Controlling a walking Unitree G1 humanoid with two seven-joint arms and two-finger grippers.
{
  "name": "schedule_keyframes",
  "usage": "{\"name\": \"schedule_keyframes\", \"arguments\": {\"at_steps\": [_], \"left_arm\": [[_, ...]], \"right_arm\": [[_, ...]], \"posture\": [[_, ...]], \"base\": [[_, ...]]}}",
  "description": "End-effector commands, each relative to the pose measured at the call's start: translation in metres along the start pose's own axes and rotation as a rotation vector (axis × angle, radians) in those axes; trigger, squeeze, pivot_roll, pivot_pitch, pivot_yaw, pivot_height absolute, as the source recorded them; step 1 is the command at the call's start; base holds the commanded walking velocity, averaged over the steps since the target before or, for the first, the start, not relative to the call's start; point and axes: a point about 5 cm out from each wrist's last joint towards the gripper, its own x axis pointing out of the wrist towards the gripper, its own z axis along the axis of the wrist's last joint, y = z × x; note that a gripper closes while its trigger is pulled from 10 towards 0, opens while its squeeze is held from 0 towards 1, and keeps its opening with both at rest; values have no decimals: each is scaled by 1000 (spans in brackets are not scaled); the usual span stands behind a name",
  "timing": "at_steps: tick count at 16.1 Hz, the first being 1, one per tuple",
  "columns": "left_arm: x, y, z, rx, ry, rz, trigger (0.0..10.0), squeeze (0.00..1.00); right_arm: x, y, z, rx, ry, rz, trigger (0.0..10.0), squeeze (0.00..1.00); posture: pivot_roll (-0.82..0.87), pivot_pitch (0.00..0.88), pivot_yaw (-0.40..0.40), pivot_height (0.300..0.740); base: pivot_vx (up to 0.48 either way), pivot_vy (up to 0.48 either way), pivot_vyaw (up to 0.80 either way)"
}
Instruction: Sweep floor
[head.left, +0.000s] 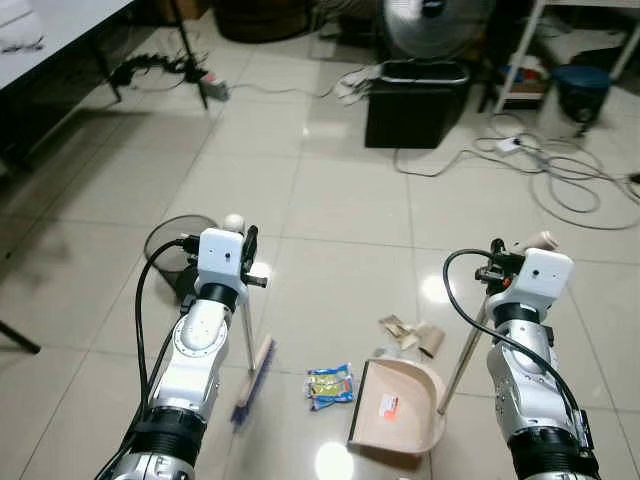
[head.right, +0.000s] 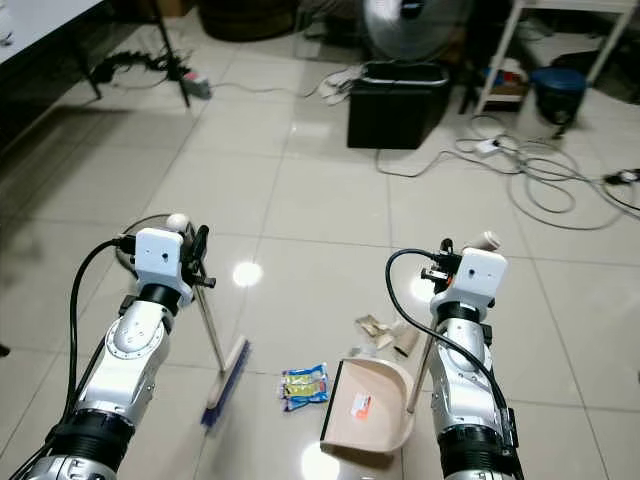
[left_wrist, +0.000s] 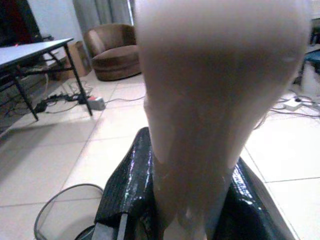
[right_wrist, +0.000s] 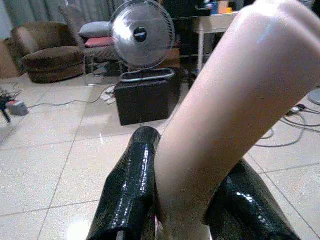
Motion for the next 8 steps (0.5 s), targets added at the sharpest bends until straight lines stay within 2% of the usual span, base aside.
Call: {"name": "schedule_keyframes", "arguments": {"at_steps": [1,8], "left_arm": [[2,3,7,13,-37,4,10000,0],[2,3,7,12,-36,3,10000,0]], "right_arm": [[6,5,8,12,-28,12,10000,0],[6,5,8,11,-26,7,10000,0]], "posture": [[-53,28,49,740],[-54,27,49,740]], "base": [[352,0,0],[353,0,0]]}}
